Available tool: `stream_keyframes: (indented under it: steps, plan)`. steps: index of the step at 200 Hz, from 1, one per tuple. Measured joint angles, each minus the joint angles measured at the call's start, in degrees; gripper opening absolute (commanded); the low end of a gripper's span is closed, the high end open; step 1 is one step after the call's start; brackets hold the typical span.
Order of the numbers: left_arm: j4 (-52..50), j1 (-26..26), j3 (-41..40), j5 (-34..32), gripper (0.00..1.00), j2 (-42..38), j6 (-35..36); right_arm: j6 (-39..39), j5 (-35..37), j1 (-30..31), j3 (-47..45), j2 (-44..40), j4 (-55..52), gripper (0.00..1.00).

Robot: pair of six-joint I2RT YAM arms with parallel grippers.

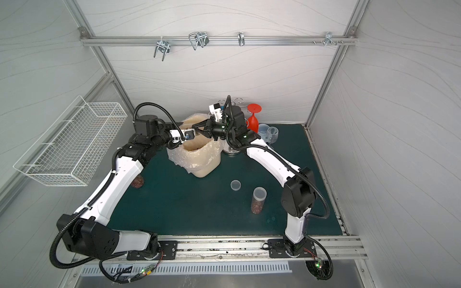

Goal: Empty the moldy dried flower tea in the jars
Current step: Pour the moldy dried flower tea into the trash bin.

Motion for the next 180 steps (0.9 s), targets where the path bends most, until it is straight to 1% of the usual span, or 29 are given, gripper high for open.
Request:
stream_keyframes:
  steps: [12,31,58,63,73,82,117,138,160,180]
  plan:
    - [0.0,0.0,-0.2,0.0,0.44,0.0,-0.2,0.5,-0.4,-0.1,-0.7,0.0,1.2,0.0]
    - [0.0,0.0,-0.3,0.0,0.52,0.0,-0.5,1.4,-0.9,-0.5,-1.5,0.0,2.9,0.0]
    - [0.5,0.0,-0.3,0.0,0.68,0.0,-1.9,2.6,-1.5,-0.9,-2.4,0.0,5.5,0.0]
    - [1.0,0.0,-0.3,0.0,0.71,0.0,-2.2,2.9,-1.6,-0.9,-2.6,0.0,5.9,0.0]
    - [1.7,0.2,-0.3,0.0,0.82,-0.1,-3.4,3.4,-1.7,-1.1,-3.1,0.0,6.6,0.0]
    - [2.2,0.3,-0.3,0.0,0.87,-0.3,-4.3,3.9,-1.9,-1.3,-3.5,0.0,7.1,0.0]
    - [3.6,1.0,-0.3,0.2,0.95,-1.5,-6.9,4.8,-2.1,-1.8,-4.1,0.0,8.5,0.0]
    - [5.2,1.7,-1.4,1.2,0.98,-3.1,-9.9,5.0,-2.1,-2.1,-4.1,-0.1,9.5,0.0]
    - [7.5,2.5,-3.1,2.4,0.98,-5.8,-15.5,5.0,-2.1,-2.3,-4.2,-0.1,10.0,0.0]
    - [9.9,2.8,-4.0,3.1,0.99,-8.5,-22.1,5.0,-2.1,-2.5,-4.8,-0.2,10.1,0.0]
